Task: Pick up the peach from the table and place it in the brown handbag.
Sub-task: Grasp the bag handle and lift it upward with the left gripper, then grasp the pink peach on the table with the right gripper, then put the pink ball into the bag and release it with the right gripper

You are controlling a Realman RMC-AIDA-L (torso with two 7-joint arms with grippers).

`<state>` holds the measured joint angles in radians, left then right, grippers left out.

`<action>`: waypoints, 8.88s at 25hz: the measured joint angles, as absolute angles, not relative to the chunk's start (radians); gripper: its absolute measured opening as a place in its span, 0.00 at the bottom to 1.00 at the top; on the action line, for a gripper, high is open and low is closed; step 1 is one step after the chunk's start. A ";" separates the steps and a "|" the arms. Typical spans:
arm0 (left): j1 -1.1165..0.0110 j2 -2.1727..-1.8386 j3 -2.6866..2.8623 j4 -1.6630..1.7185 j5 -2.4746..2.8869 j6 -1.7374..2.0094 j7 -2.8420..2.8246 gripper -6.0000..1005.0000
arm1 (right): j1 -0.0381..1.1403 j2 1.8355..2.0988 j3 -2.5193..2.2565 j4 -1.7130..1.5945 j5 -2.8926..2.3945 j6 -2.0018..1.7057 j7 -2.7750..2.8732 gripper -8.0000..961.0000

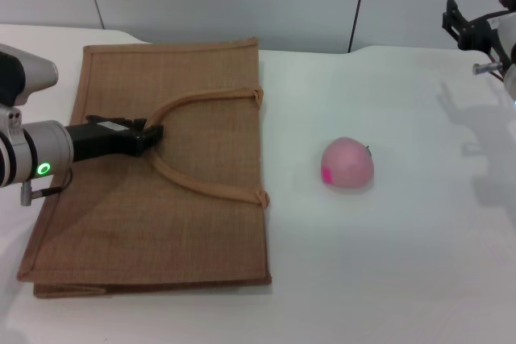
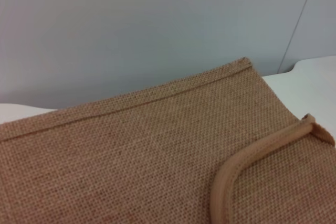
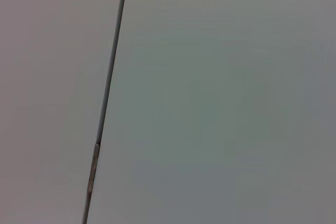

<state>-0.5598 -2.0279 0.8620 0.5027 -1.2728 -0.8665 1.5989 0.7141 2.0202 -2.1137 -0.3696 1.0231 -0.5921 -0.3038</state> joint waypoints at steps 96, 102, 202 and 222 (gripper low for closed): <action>-0.584 -2.035 0.809 1.537 -0.899 -1.375 1.072 0.13 | 0.670 2.013 -1.795 -1.174 0.700 0.973 -0.572 0.86; -0.586 -2.036 0.810 1.535 -0.890 -1.375 1.072 0.13 | 0.669 2.014 -1.793 -1.196 0.691 0.978 -0.572 0.87; -0.648 -2.040 0.958 1.565 -0.900 -1.347 1.029 0.12 | 0.835 2.019 -2.004 -1.191 0.983 0.769 -0.661 0.58; -0.628 -2.040 0.963 1.589 -0.904 -1.344 1.024 0.12 | 0.834 2.019 -1.892 -1.214 0.797 0.795 -0.640 0.57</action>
<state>-0.6284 -2.0401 0.9631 1.5887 -0.9044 -1.3437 1.0236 0.8343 2.0191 -1.8924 -1.2144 0.7966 0.7955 -0.6400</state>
